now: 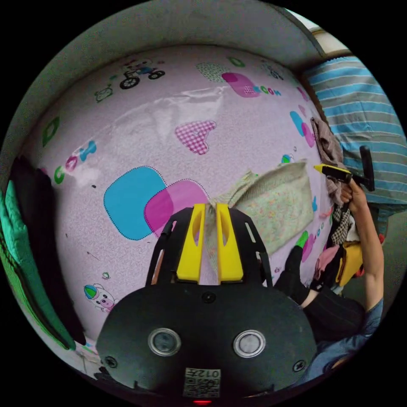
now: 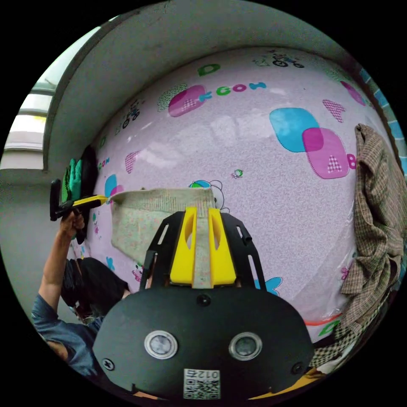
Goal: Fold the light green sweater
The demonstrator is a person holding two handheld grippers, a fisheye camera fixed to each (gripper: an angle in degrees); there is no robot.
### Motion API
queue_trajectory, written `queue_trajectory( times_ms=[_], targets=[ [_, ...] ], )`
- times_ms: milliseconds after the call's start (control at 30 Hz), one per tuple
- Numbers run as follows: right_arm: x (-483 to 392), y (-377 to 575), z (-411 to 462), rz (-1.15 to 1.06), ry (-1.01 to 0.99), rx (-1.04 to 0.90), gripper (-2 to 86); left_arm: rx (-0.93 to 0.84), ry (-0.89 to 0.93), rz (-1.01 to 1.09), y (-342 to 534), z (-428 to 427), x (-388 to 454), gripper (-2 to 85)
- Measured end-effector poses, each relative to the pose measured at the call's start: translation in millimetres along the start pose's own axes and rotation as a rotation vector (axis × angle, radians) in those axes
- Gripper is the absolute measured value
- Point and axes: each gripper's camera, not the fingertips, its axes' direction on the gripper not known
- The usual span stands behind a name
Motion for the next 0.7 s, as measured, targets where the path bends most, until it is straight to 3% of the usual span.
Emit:
queue_trajectory(
  times_ms=[300, 700],
  targets=[
    [4.5, 76.2, -2.2, -0.037, -0.066, -0.112, 5.1, 0.009, 0.068, 0.15, 78.8, -0.5, 11.5, 4.5],
    [3.6, 124.3, 14.5, 0.025, -0.202, -0.029, 6.0, 0.018, 0.035, 0.187, 115.5, 35.7, 40.9, 5.8]
  ],
)
